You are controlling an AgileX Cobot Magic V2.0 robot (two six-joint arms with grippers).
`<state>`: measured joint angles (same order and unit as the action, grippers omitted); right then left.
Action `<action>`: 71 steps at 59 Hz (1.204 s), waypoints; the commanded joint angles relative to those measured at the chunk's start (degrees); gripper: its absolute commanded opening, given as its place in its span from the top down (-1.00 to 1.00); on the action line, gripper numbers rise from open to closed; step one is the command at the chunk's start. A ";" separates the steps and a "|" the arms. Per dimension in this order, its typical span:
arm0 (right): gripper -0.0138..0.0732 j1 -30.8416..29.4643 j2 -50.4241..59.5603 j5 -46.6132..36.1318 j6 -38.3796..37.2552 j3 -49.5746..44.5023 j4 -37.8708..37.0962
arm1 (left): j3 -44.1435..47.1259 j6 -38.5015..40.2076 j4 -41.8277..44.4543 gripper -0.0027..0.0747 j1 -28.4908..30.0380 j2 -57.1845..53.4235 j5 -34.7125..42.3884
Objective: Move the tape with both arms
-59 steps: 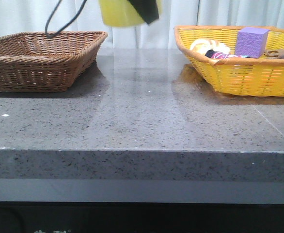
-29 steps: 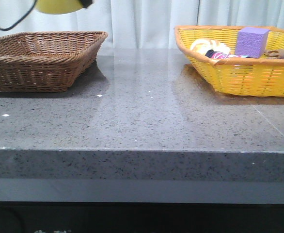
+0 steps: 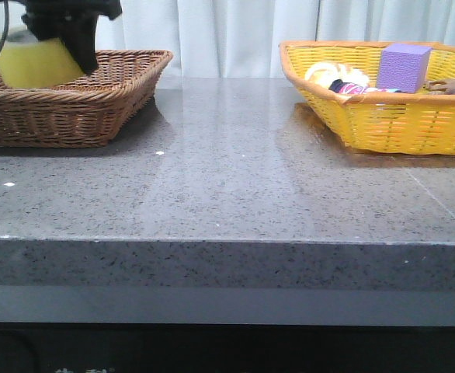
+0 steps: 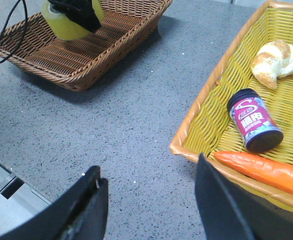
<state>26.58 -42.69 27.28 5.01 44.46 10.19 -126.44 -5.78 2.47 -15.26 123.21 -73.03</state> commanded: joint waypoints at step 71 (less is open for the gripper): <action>-0.29 -0.15 0.43 -3.95 0.00 1.49 0.57 | 26.05 -1.19 -4.81 -0.29 -8.01 -38.29 5.60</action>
<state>26.58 -42.69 27.28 5.01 44.46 10.19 -103.23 -7.09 -3.36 -22.04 90.83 -71.57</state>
